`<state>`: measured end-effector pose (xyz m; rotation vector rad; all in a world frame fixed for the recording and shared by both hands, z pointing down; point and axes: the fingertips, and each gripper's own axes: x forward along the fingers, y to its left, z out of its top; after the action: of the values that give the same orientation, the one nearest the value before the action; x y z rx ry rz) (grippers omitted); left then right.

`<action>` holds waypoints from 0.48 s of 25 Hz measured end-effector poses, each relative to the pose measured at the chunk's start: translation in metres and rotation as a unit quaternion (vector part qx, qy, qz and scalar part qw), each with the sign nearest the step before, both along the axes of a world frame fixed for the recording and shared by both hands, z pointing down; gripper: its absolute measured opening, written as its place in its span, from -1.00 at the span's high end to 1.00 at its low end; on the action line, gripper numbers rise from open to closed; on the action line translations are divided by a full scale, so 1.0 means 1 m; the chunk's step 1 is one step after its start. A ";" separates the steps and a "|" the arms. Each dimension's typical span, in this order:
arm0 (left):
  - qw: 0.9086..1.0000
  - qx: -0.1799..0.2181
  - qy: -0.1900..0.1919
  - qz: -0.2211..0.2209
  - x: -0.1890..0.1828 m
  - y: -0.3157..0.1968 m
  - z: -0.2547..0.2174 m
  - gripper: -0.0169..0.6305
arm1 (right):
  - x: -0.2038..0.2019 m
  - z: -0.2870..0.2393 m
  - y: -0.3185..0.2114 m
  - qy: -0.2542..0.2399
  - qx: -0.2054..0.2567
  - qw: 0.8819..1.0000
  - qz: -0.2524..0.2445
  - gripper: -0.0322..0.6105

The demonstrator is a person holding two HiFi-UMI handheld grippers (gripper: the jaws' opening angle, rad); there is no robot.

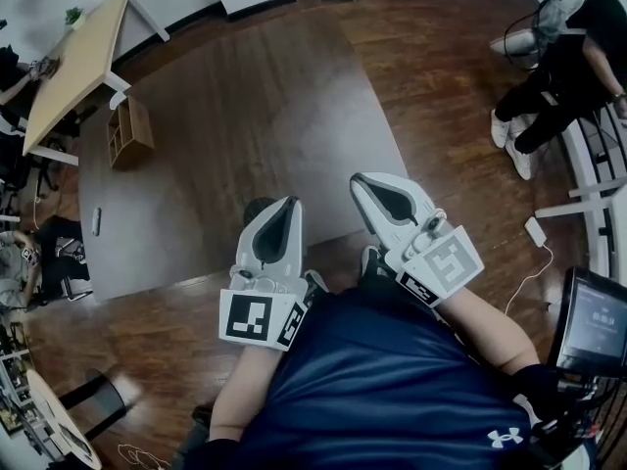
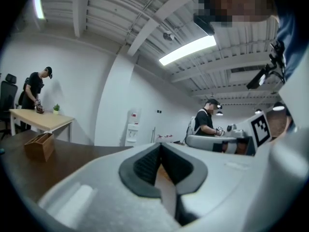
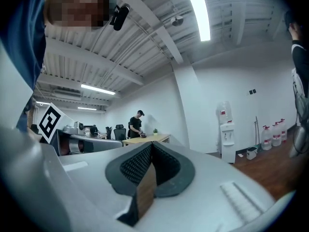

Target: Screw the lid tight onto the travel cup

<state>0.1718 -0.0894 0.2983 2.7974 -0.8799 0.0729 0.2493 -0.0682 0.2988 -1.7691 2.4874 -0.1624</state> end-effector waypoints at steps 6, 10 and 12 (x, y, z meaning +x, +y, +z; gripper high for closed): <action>1.000 -0.001 0.003 0.004 0.001 0.001 0.000 0.93 | 0.005 0.005 -0.003 -0.010 -0.019 1.000 0.009 0.87; 1.000 0.001 0.003 0.006 -0.002 -0.001 0.002 0.93 | 0.001 0.009 -0.005 -0.006 -0.023 1.000 0.012 0.87; 1.000 0.001 0.005 0.009 -0.004 -0.002 0.002 0.93 | -0.001 0.011 -0.005 -0.004 -0.024 1.000 0.014 0.87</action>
<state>0.1682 -0.0911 0.3008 2.8056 -0.8543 0.0616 0.2486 -0.0736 0.3093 -1.8164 2.4723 -0.2289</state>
